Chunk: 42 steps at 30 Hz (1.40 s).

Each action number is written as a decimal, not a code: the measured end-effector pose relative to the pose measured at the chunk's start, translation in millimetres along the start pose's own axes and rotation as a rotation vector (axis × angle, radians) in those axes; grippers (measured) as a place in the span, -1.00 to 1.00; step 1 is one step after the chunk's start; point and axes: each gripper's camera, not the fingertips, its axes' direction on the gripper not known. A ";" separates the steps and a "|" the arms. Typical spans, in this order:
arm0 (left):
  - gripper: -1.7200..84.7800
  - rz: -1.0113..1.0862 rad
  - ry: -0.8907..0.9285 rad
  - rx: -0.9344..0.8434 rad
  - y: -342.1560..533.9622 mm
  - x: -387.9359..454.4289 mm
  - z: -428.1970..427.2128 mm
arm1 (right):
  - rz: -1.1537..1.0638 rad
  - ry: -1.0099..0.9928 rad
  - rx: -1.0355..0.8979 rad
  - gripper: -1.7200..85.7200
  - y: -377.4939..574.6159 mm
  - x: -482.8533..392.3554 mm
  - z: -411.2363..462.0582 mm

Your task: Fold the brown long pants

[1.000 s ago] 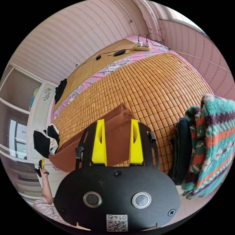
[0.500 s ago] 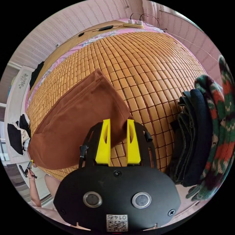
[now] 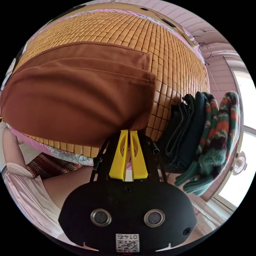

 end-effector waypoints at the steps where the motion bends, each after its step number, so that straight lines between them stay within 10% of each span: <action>1: -0.98 0.010 0.014 -0.004 7.3 1.7 -2.1 | 0.028 -0.020 0.011 -0.95 19.9 3.4 -2.3; 25: -0.66 -0.202 0.246 0.270 -12.4 -39.8 -58.0 | 0.357 -0.132 0.152 -0.86 15.3 46.4 -8.8; 42: -0.98 -0.275 0.042 0.433 19.8 -28.4 -87.0 | 0.305 -0.185 0.525 -0.96 137.7 71.0 -147.8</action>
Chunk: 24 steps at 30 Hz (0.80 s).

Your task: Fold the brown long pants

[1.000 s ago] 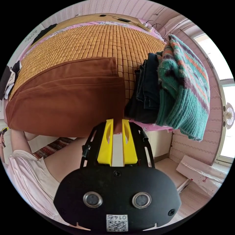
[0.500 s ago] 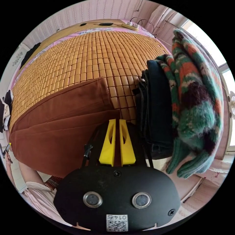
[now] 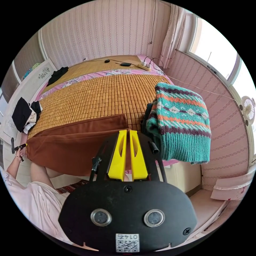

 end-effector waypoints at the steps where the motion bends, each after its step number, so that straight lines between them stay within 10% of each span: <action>1: -0.98 0.001 -0.035 0.035 1.1 -4.6 -10.3 | -0.009 -0.006 0.001 -0.96 -9.8 1.1 -2.6; 14: -0.63 -0.072 0.205 -0.155 -38.8 -7.8 38.8 | 0.073 -0.003 -0.332 -0.95 -105.5 12.5 147.1; 24: -0.95 0.098 0.089 -0.067 -33.3 17.8 5.1 | 0.001 -0.074 -0.294 -0.96 -118.8 33.8 104.3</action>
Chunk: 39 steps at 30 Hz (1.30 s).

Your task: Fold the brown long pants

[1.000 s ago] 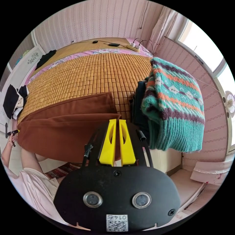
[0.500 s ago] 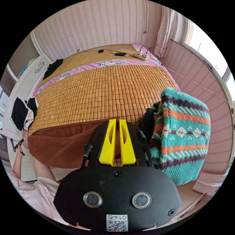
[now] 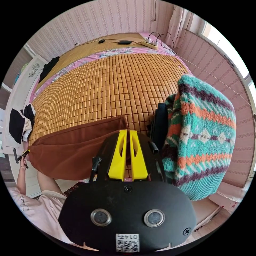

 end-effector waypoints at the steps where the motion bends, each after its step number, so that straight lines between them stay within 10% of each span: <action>1: -0.96 -0.037 0.027 0.078 8.3 -5.1 -19.2 | -0.026 0.006 -0.041 -0.96 -7.8 -0.2 -1.7; 6: -0.93 -0.286 0.086 0.285 12.6 -36.6 -36.9 | 0.023 0.047 -0.038 -0.94 -53.0 9.1 12.9; 11: -0.86 -0.435 0.011 -0.001 -15.2 -40.5 57.2 | 0.039 -0.031 -0.119 -0.74 -45.4 -1.1 53.5; 28: -0.82 -0.322 -0.043 -0.010 -17.0 -8.4 85.5 | 0.075 0.018 -0.286 -0.90 25.3 21.1 81.2; 34: -0.87 0.190 -0.163 0.214 -2.5 74.4 19.3 | 0.033 0.006 0.018 -0.82 -11.1 11.2 46.0; 39: -0.86 0.665 0.103 0.156 7.0 220.3 48.4 | 0.019 -0.091 -0.027 -0.71 -58.5 7.8 79.2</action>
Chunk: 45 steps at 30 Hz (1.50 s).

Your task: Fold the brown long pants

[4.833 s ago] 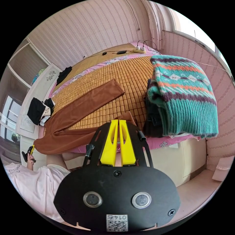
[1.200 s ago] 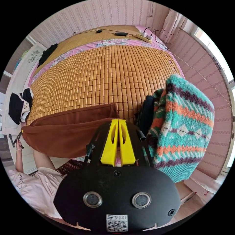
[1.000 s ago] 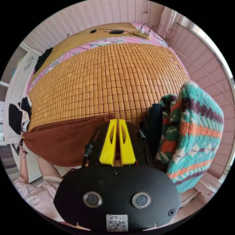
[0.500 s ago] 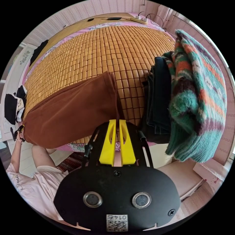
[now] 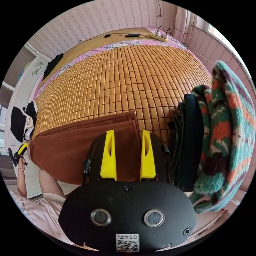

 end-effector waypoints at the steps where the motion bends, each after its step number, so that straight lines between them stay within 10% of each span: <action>1: -0.83 0.095 0.047 -0.012 -19.7 29.9 20.1 | -0.008 0.009 -0.048 -0.74 -6.4 0.1 13.7; 10: -0.94 0.322 0.106 -0.229 -88.5 98.6 118.4 | -0.089 0.032 0.041 -0.96 11.3 2.3 -16.6; 17: -0.97 0.193 0.091 0.066 -108.9 65.9 45.6 | -0.024 -0.022 -0.006 -0.96 -1.0 15.4 -10.1; 25: -0.76 0.360 0.177 -0.356 -109.5 101.6 165.7 | -0.007 -0.007 -0.028 -0.94 12.0 24.9 15.7; 30: -0.96 0.495 0.073 -0.290 -100.8 129.0 158.5 | 0.013 -0.111 0.079 -0.94 40.1 38.3 -10.5; 38: -0.97 0.234 0.132 -0.054 -112.4 91.9 108.2 | 0.047 -0.080 0.079 -0.92 42.2 45.8 -21.4; 45: -0.91 0.098 0.137 -0.214 -118.0 87.5 203.1 | 0.097 -0.027 0.009 -0.81 32.3 45.5 33.9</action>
